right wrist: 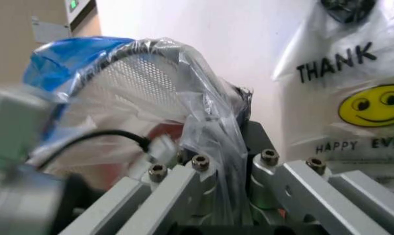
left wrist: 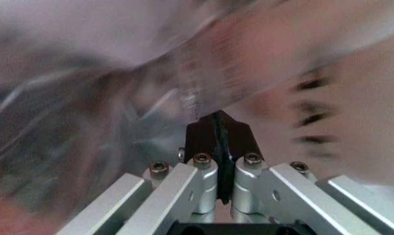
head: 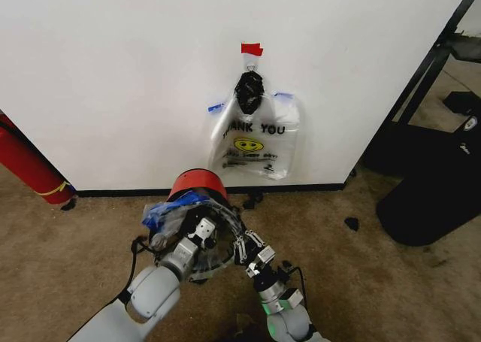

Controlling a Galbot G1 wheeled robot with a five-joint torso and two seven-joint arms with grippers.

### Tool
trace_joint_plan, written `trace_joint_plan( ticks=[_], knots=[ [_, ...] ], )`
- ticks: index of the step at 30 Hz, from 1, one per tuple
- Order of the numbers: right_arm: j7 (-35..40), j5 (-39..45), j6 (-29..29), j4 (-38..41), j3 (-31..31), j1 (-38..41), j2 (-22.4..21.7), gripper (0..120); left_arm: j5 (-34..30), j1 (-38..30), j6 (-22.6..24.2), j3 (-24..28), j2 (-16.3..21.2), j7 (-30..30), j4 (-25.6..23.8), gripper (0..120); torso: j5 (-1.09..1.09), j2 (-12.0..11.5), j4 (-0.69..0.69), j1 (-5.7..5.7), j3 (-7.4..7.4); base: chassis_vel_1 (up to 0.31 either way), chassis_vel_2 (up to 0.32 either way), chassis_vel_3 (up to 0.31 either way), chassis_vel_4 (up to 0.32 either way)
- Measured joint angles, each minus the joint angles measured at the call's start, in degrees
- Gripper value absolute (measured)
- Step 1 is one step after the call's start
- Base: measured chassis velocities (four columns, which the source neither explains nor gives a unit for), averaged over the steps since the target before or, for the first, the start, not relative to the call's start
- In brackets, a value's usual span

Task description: Pick up the garbage bag from the wall and place it over the trash bin.

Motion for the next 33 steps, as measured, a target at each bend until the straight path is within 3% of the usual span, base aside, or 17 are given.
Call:
trace_joint_plan(
  ticks=[3, 8, 19, 33],
  knots=[
    [-0.76, -0.06, -0.05, 0.70, -0.30, -0.75, -0.49, 1, -0.02, -1.97, -0.16, 0.00, -0.85, -1.80, 3.30, 0, -0.01, 0.00, 0.00, 0.00, 0.00, 0.000, 0.000, 0.000, 0.000],
    [-1.35, -0.03, 0.00, 0.85, -0.30, -1.17, -0.67, 1, -0.55, -2.99, -0.35, -0.13, -1.49, -2.56, 4.16, 0, 0.01, 0.00, -0.01, 0.00, 0.00, 0.000, 0.000, 0.000, 0.000],
    [-0.31, 0.93, 0.92, -1.14, 0.63, -0.45, 0.00, 1, -1.41, 1.78, -1.22, 0.44, -1.07, 1.36, -2.07, 0, 0.07, 0.00, -0.01, 0.00, 0.00, 0.000, 0.000, 0.000, 0.000],
    [-0.61, 0.60, 1.04, -1.26, -0.25, -0.63, -0.08, 1, -1.90, -1.25, -1.51, 1.88, -4.03, -9.01, -0.03, 0, 0.00, 0.00, 0.01, 0.00, 0.00, 0.000, 0.000, 0.000, 0.000]
  ],
)
